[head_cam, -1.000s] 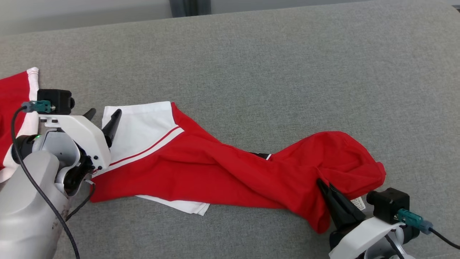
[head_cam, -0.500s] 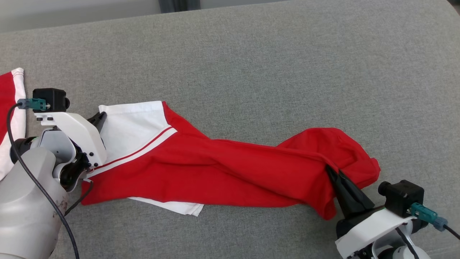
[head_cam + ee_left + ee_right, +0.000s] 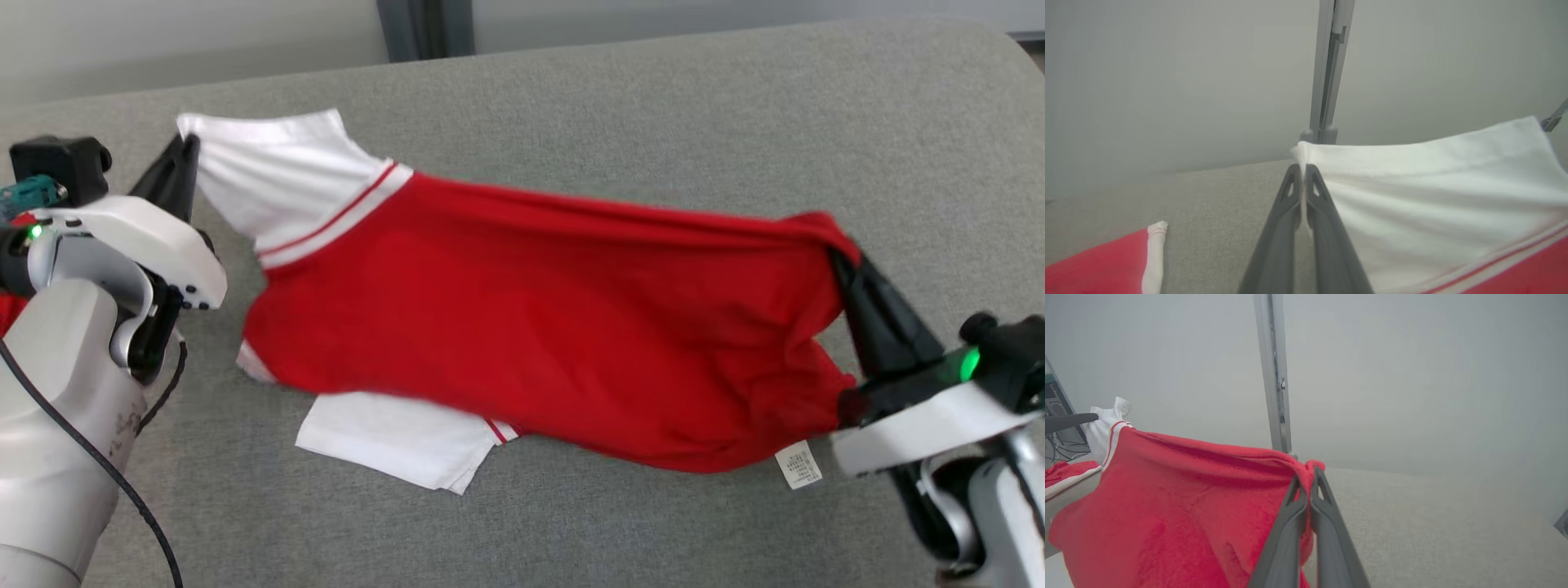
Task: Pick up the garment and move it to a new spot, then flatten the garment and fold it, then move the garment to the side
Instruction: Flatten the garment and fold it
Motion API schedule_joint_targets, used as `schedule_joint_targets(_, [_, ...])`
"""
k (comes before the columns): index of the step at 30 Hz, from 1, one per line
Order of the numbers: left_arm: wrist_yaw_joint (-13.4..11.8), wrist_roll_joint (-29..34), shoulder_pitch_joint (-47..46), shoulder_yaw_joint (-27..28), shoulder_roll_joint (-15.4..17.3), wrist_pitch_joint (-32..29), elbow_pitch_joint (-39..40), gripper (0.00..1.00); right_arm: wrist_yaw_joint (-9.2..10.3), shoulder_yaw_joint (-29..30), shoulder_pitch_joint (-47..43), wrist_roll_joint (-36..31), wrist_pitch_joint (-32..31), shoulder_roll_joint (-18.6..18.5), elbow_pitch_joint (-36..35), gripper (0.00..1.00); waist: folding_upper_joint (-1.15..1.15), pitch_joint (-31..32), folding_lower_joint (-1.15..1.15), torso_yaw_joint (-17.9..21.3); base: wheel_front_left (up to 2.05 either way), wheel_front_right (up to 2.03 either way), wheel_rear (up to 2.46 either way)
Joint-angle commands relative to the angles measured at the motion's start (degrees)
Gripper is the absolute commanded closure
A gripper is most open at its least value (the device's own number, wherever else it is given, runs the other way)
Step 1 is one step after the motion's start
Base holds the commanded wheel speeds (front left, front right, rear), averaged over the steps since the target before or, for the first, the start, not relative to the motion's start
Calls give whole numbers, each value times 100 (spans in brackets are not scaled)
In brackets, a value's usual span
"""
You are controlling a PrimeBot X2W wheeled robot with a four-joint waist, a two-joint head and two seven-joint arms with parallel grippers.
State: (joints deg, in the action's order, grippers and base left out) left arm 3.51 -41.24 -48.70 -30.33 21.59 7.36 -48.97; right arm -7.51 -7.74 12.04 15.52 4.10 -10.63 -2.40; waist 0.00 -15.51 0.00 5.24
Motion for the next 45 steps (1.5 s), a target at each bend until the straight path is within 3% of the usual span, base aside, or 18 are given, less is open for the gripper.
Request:
schedule_joint_targets(1, [-80, 55, -101, 37, 70, 85, 75, 100, 4, 56, 127, -37, 12, -105, -21, 100, 0, 104, 0, -75, 0, 0, 0])
schedule_joint_targets(10, [-770, 361, -145, 119, 311, 371, 1783, 100, 4, 141, 1260, 10, -165, -628, -46, 100, 0, 666, 0, -298, 0, 0, 0])
schedule_joint_targets(19, [-1665, 657, -66, 263, 733, -122, 4084, 100, 4, 205, 2188, 184, -452, -952, -72, 100, 0, 1114, 0, -403, 0, 0, 0])
schedule_joint_targets(25, [-1969, 840, -305, 295, 962, -535, 5039, 100, 4, 179, 2563, 372, -536, -1015, 70, 100, 0, 1235, 0, -397, 0, 0, 0])
schedule_joint_targets(31, [-1995, 881, -559, 197, 1017, -921, 5345, 100, 3, 137, 2801, 575, -566, -926, 323, 100, 0, 1235, 0, -356, 0, 0, 0])
schedule_joint_targets(35, [-1851, 787, -870, 92, 887, -1134, 5300, 100, 3, 15, 3114, 754, -522, -878, 673, 100, 0, 1096, 0, -331, 0, 0, 0])
schedule_joint_targets(45, [-1173, 724, -2165, -257, 209, -1137, 3541, 100, 3, -672, 4582, 1094, 230, -741, 2375, 100, 0, 634, 0, -302, 0, 0, 0])
